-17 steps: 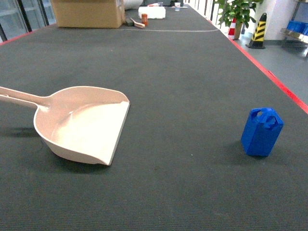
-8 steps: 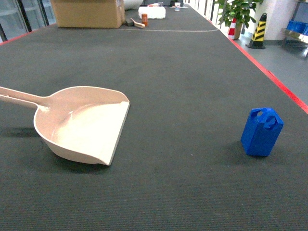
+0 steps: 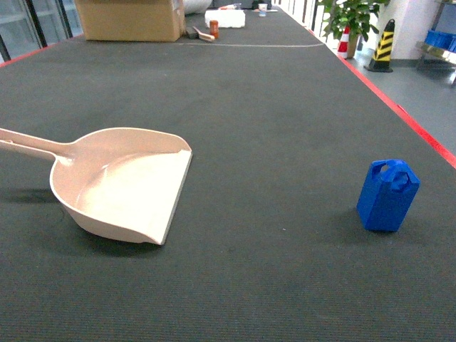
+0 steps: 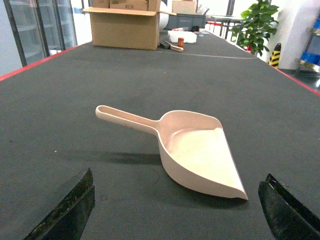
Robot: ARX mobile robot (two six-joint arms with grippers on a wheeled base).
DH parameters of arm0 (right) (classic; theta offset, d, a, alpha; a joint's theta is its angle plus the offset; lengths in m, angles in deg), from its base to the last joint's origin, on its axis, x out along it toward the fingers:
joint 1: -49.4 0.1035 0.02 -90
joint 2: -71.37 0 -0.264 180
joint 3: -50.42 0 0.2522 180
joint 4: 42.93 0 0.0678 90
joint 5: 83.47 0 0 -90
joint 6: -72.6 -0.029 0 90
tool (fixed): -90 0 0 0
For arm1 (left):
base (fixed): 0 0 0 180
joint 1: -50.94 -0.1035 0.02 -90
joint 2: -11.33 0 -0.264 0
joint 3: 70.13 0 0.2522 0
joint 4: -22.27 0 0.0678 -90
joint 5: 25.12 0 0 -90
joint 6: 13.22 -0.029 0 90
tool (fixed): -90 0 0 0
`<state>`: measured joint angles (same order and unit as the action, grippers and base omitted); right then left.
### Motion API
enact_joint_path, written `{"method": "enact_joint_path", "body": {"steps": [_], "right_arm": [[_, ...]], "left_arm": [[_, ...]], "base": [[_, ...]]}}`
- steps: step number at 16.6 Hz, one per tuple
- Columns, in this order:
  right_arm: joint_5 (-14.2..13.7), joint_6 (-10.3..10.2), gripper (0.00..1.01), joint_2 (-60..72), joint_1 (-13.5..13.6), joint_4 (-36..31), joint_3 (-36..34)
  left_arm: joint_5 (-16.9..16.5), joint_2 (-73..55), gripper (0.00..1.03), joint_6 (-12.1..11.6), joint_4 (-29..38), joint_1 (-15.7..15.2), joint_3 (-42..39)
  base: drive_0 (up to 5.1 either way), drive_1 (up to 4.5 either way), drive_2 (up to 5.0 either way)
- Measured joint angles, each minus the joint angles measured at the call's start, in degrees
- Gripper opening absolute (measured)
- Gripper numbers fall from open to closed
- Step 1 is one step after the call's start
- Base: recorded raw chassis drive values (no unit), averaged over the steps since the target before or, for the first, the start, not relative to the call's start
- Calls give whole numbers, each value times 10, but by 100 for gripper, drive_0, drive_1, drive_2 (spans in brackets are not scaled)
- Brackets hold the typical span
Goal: Place part in tray to right shelf
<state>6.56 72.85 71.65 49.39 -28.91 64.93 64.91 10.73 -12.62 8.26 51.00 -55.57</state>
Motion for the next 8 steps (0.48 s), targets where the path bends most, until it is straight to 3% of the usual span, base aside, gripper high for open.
{"method": "enact_joint_path", "body": {"steps": [8], "right_arm": [[0, 0, 98, 0, 0, 0, 0]], "left_arm": [[0, 0, 98, 0, 0, 0, 0]], "base": [[0, 0, 0]]}}
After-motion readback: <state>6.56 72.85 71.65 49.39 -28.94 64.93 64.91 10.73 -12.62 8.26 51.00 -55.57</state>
